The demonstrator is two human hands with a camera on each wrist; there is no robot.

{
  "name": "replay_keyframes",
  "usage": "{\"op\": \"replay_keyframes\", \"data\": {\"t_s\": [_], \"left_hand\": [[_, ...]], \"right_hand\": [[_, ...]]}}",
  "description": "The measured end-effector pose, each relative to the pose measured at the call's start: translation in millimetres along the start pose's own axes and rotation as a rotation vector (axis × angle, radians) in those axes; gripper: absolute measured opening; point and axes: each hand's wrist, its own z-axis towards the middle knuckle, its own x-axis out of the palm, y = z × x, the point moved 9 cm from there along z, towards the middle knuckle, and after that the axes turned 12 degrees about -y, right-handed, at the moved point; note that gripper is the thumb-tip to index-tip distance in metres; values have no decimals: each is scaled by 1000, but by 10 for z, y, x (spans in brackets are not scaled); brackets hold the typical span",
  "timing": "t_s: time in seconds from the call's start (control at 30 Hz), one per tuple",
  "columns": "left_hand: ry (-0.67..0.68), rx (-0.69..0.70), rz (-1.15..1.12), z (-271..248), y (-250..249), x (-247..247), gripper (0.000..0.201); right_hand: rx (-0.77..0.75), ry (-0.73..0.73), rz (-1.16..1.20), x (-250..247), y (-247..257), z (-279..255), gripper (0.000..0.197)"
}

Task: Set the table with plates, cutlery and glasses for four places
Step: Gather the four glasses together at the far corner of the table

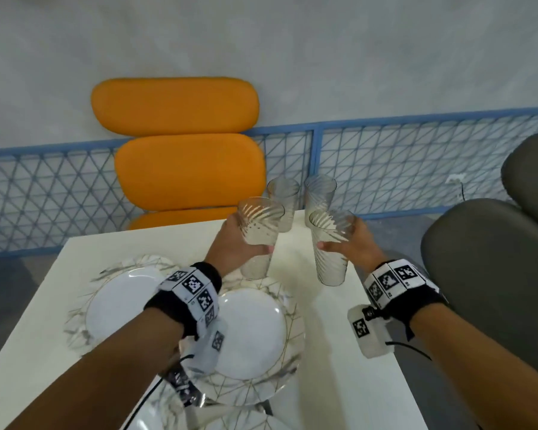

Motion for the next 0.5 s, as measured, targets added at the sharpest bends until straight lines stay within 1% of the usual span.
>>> {"op": "replay_keyframes", "data": {"t_s": [0.07, 0.1, 0.17, 0.23, 0.3, 0.37, 0.43, 0.5], "left_hand": [[2, -18, -42, 168, -42, 271, 89], [4, -31, -49, 235, -40, 397, 91], [3, -56, -33, 386, 51, 628, 95], [-4, -88, -10, 503, 184, 820, 93], [-13, -119, 5, 577, 312, 983, 84], [-7, -131, -2, 609, 384, 1120, 80], [-7, -116, -26, 640, 410, 1228, 84], [-40, -90, -52, 679, 401, 1275, 90]], "right_hand": [[20, -24, 58, 95, -244, 402, 115], [23, -28, 77, 135, -306, 541, 115], [39, -38, 109, 167, -283, 627, 102], [39, -27, 116, 218, -281, 679, 91], [49, -2, 142, 337, -417, 790, 89], [33, 11, 163, 423, -475, 855, 90], [19, 6, 174, 469, -493, 905, 89], [1, 7, 189, 508, -481, 947, 88]]}}
